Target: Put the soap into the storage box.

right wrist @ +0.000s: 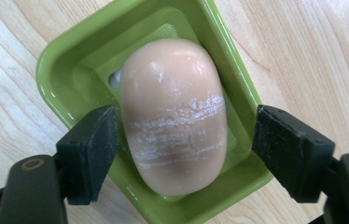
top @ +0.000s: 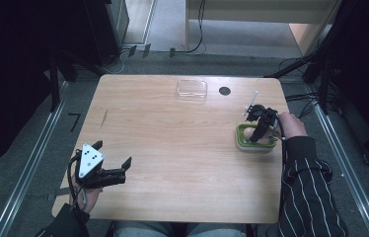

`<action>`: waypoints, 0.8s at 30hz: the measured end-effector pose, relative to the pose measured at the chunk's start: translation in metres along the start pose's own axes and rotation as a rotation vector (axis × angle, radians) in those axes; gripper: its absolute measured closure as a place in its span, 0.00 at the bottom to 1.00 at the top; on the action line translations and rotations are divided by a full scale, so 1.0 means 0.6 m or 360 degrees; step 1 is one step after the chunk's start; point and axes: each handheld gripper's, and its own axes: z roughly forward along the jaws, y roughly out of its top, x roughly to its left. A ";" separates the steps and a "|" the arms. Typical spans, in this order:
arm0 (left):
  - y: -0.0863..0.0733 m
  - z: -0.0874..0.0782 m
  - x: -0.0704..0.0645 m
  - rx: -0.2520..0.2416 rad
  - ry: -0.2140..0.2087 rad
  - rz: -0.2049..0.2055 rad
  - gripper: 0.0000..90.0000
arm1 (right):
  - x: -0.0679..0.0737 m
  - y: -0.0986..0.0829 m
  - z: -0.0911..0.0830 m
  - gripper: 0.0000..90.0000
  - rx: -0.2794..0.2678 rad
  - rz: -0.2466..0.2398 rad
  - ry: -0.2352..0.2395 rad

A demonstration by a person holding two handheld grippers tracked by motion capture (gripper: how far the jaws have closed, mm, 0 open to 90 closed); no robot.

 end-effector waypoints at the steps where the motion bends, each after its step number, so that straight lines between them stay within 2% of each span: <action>1: 0.001 0.001 0.000 0.0001 -0.0005 0.0006 0.00 | 0.000 -0.001 -0.001 0.23 -0.0009 0.0032 0.0001; 4: 0.001 0.002 0.000 0.0001 -0.0010 0.0009 0.00 | -0.001 -0.004 -0.002 0.17 0.0001 0.0100 0.0015; 5: 0.002 0.003 -0.001 0.0000 -0.0013 0.0006 0.00 | -0.001 -0.004 -0.002 0.17 0.0001 0.0100 0.0015; 6: 0.002 0.004 -0.002 0.0000 -0.0018 0.0009 0.00 | -0.003 -0.007 -0.005 0.15 -0.0014 0.0153 0.0066; 10: 0.005 0.008 -0.004 -0.0002 -0.0033 0.0015 0.00 | 0.002 -0.011 -0.008 0.12 -0.0047 0.0244 0.0096; 11: 0.006 0.009 -0.005 -0.0002 -0.0039 0.0020 0.00 | 0.002 -0.011 -0.008 0.12 -0.0047 0.0244 0.0096; 12: 0.007 0.011 -0.006 -0.0004 -0.0041 0.0019 0.00 | 0.005 -0.013 -0.010 0.08 -0.0060 0.0274 0.0104; 15: 0.009 0.015 -0.009 -0.0009 -0.0056 0.0024 0.00 | 0.008 -0.015 -0.013 0.07 -0.0067 0.0319 0.0106; 16: 0.010 0.016 -0.009 -0.0006 -0.0058 0.0030 0.00 | 0.012 -0.020 -0.017 0.08 -0.0089 0.0367 0.0102; 17: 0.011 0.018 -0.011 -0.0009 -0.0064 0.0028 0.00 | 0.012 -0.020 -0.017 0.08 -0.0089 0.0367 0.0102; 18: 0.012 0.021 -0.012 -0.0010 -0.0077 0.0032 0.00 | 0.017 -0.024 -0.021 0.08 -0.0109 0.0414 0.0117; 24: 0.016 0.027 -0.016 -0.0015 -0.0097 0.0045 0.00 | 0.035 -0.036 -0.027 0.07 -0.0107 0.0472 0.0109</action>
